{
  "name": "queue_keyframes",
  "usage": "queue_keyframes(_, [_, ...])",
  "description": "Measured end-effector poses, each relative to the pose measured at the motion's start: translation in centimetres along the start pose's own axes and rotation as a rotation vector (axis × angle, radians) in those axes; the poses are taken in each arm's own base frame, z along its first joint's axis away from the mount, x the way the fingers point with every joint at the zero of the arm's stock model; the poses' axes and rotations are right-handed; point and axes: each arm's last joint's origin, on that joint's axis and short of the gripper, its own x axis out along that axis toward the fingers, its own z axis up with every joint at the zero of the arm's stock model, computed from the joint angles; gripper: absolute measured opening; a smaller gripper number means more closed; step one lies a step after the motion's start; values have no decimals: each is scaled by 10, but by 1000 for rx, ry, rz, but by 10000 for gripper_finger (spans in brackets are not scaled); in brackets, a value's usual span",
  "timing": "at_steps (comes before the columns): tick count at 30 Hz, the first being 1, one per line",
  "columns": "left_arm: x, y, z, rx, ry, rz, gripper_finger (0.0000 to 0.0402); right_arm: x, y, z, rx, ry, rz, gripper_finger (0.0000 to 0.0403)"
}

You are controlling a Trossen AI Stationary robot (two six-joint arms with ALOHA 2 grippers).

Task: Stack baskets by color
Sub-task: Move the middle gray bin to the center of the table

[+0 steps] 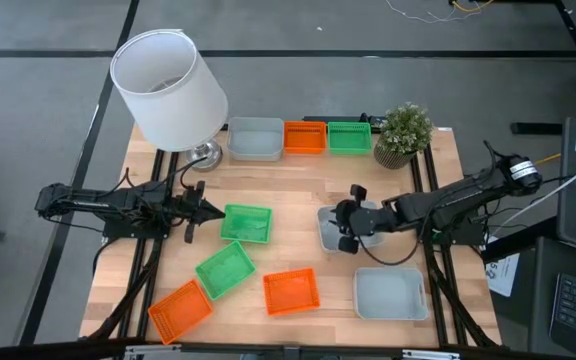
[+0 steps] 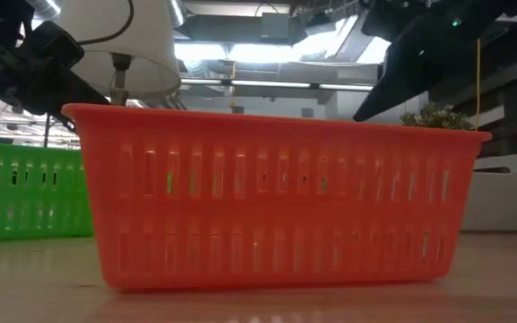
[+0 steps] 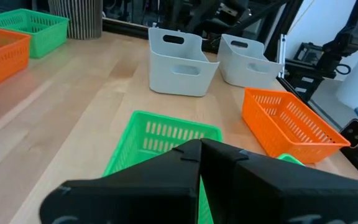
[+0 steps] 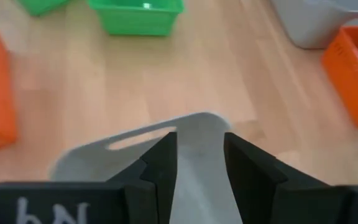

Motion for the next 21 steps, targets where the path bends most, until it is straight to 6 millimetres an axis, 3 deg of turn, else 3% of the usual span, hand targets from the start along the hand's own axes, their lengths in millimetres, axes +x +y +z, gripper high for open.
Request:
queue_keyframes(6, [0,2,1,0,-13,55,0,8,-34,12,47,47,-86,132])
queue_keyframes(12, [0,3,1,3,-30,123,0,2,-70,21,94,257,43,132])
queue_keyframes(21, [0,3,2,51,-28,126,0,-4,-86,13,109,428,128,132])
